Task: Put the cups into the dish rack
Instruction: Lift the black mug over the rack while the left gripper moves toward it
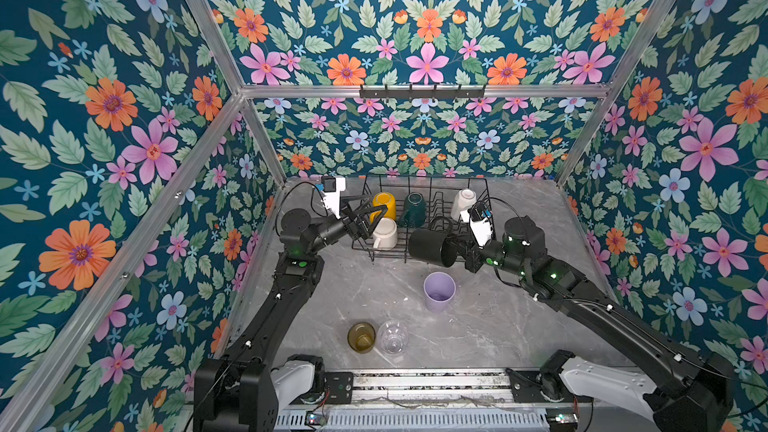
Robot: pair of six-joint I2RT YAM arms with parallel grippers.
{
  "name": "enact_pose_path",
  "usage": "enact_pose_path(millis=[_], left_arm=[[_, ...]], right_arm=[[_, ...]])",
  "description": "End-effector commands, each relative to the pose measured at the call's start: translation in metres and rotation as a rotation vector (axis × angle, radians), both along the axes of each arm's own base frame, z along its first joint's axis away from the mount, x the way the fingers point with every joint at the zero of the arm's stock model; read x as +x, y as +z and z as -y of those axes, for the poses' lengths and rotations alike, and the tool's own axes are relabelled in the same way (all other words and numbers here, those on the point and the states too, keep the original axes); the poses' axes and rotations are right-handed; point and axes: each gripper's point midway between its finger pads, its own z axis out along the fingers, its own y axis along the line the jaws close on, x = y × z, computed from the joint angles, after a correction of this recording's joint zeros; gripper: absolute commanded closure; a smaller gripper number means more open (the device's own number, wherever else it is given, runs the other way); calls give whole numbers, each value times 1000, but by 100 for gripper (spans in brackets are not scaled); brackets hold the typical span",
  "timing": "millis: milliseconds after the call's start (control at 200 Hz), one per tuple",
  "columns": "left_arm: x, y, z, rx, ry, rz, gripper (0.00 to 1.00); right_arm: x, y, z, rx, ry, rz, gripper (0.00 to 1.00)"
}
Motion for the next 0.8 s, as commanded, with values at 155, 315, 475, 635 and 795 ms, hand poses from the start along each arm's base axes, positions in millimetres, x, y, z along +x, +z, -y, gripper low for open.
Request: enact_pose_path(millis=[155, 315, 475, 635, 795], left_arm=[[-27, 15, 13, -91, -181, 55, 5], [-41, 14, 16, -99, -208, 112, 6], [-49, 7, 17, -66, -167, 203, 7], [-54, 8, 24, -38, -169, 277, 8], [-56, 7, 42, -30, -269, 244, 7]], right_arm=[[14, 43, -6, 133, -7, 32, 100], [29, 48, -2, 190, -40, -181, 100], [43, 53, 13, 322, -47, -406, 100], [36, 58, 12, 348, 18, -391, 100], [24, 68, 11, 337, 89, -251, 100]])
